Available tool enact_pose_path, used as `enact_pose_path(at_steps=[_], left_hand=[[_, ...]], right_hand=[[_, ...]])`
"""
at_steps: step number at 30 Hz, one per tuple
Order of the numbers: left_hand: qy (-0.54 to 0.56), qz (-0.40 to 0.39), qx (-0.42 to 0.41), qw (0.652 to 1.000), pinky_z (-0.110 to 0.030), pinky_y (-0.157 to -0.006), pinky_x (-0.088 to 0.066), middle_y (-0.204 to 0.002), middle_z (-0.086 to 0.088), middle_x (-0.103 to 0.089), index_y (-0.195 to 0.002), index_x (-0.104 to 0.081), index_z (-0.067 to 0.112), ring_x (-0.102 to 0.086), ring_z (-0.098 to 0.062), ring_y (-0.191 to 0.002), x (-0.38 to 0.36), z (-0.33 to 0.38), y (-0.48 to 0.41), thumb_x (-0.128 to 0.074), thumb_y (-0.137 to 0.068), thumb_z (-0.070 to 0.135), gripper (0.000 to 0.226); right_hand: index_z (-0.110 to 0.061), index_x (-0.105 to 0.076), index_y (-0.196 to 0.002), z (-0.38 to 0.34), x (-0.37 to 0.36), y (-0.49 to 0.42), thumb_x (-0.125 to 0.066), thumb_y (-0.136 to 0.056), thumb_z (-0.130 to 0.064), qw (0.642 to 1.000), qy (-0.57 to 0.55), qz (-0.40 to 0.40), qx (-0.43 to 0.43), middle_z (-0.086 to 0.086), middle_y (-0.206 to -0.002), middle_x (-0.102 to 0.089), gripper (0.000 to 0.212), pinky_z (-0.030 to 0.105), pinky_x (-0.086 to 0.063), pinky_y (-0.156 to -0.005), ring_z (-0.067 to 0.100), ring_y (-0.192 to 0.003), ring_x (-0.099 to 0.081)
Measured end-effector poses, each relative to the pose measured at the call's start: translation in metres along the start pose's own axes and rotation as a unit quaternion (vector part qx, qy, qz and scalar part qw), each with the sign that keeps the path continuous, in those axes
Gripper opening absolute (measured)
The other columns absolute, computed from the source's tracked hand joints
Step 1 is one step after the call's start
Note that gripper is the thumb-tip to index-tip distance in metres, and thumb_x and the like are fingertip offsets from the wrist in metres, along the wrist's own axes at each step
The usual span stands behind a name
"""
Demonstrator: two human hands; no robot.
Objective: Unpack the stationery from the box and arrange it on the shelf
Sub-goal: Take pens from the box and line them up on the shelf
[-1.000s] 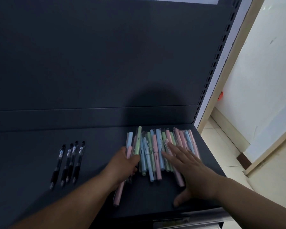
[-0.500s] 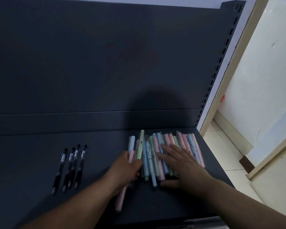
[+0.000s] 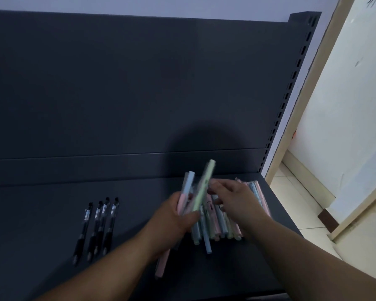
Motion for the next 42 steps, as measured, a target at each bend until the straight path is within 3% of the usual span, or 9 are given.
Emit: enact_pose_path(at_steps=[7, 17, 21, 23, 26, 29, 34, 39, 42], left_hand=[[0.02, -0.037, 0.029, 0.999, -0.018, -0.049, -0.047, -0.077, 0.004, -0.065, -0.104, -0.059, 0.025, -0.057, -0.001, -0.051, -0.01, -0.001, -0.001, -0.068, -0.087, 0.025, 0.019], [0.179, 0.007, 0.131, 0.975, -0.023, -0.048, -0.047, -0.079, -0.003, -0.061, -0.106, -0.059, 0.006, -0.054, -0.01, -0.058, -0.021, -0.003, -0.015, -0.048, -0.096, 0.018, 0.019], [0.274, 0.001, 0.147, 0.951, -0.026, -0.051, -0.049, -0.079, -0.007, -0.064, -0.108, -0.057, 0.003, -0.055, -0.013, -0.056, -0.032, -0.003, -0.021, -0.05, -0.097, 0.015, 0.017], [0.287, -0.004, 0.15, 0.946, -0.025, -0.051, -0.051, -0.08, -0.009, -0.064, -0.106, -0.058, 0.003, -0.057, -0.013, -0.055, -0.036, -0.003, -0.023, -0.053, -0.097, 0.016, 0.016], [0.295, -0.011, 0.145, 0.944, -0.027, -0.055, -0.055, -0.088, -0.011, -0.068, -0.104, -0.06, 0.004, -0.062, -0.014, -0.06, -0.041, 0.0, -0.025, -0.055, -0.096, 0.016, 0.015], [0.301, -0.021, 0.145, 0.942, -0.03, -0.064, -0.058, -0.09, -0.014, -0.067, -0.099, -0.063, 0.004, -0.062, -0.018, -0.068, -0.046, 0.002, -0.025, -0.056, -0.095, 0.016, 0.014], [0.248, -0.082, 0.129, 0.957, -0.039, -0.066, -0.052, -0.079, -0.009, -0.069, -0.106, -0.065, 0.008, -0.061, -0.019, -0.064, -0.058, 0.009, -0.022, -0.056, -0.095, 0.021, 0.019], [0.188, -0.129, 0.115, 0.967, -0.031, -0.058, -0.053, -0.104, -0.019, -0.069, -0.109, -0.063, 0.011, -0.064, -0.021, -0.073, -0.068, 0.017, -0.017, -0.054, -0.096, 0.023, 0.02], [0.193, -0.136, 0.132, 0.963, -0.025, -0.051, -0.051, -0.087, -0.017, -0.069, -0.109, -0.061, 0.007, -0.064, -0.018, -0.06, -0.069, 0.021, -0.014, -0.05, -0.098, 0.028, 0.027]], right_hand=[[-0.007, -0.067, -0.094, 0.018, 0.019, -0.008, -0.062, -0.093, -0.021, 0.971, -0.209, -0.001, -0.116, 0.005, -0.073, -0.057, 0.015, 0.024, -0.043, -0.054, 0.01, -0.056, -0.048], [-0.016, -0.064, -0.102, -0.002, 0.087, -0.01, -0.058, -0.095, -0.024, 0.99, -0.101, 0.098, 0.018, 0.004, -0.082, -0.068, 0.012, 0.029, -0.051, -0.063, 0.018, -0.07, -0.063], [-0.035, -0.067, -0.101, 0.002, 0.089, -0.003, -0.061, -0.093, -0.019, 0.977, 0.092, 0.113, 0.155, -0.01, -0.095, -0.072, 0.018, 0.016, -0.047, -0.061, -0.003, -0.068, -0.064], [-0.041, -0.066, -0.109, 0.022, 0.072, -0.004, -0.058, -0.094, -0.014, 0.948, 0.267, 0.005, 0.175, -0.014, -0.121, -0.064, 0.032, 0.018, -0.052, -0.081, 0.0, -0.096, -0.064], [-0.035, -0.066, -0.117, 0.044, 0.059, -0.005, -0.048, -0.095, -0.007, 0.892, 0.391, -0.109, 0.2, -0.021, -0.143, -0.044, 0.04, 0.013, -0.026, -0.108, 0.004, -0.132, -0.042], [-0.035, -0.062, -0.121, 0.041, 0.066, -0.005, -0.046, -0.096, -0.009, 0.913, 0.342, -0.1, 0.197, -0.025, -0.138, -0.044, 0.039, 0.013, -0.029, -0.108, -0.005, -0.127, -0.038], [-0.035, -0.059, -0.12, 0.009, 0.069, -0.008, -0.055, -0.095, -0.033, 0.967, 0.193, 0.036, 0.159, -0.026, -0.104, -0.059, 0.025, 0.01, -0.043, -0.075, -0.006, -0.094, -0.057], [-0.02, -0.067, -0.109, 0.006, 0.056, -0.018, -0.058, -0.095, -0.028, 0.997, -0.073, -0.021, -0.011, -0.006, -0.082, -0.066, 0.019, 0.019, -0.045, -0.059, 0.005, -0.062, -0.055], [-0.011, -0.071, -0.103, 0.013, 0.05, -0.022, -0.057, -0.095, -0.019, 0.985, -0.147, -0.066, -0.056, 0.003, -0.077, -0.062, 0.018, 0.024, -0.042, -0.06, 0.009, -0.061, -0.047]])
Point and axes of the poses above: each hand's wrist, its own y-axis away from the middle knuckle, its own x-axis out of the back of the hand, z = x × y, the point moved 6 cm from there along -y, towards the middle knuckle
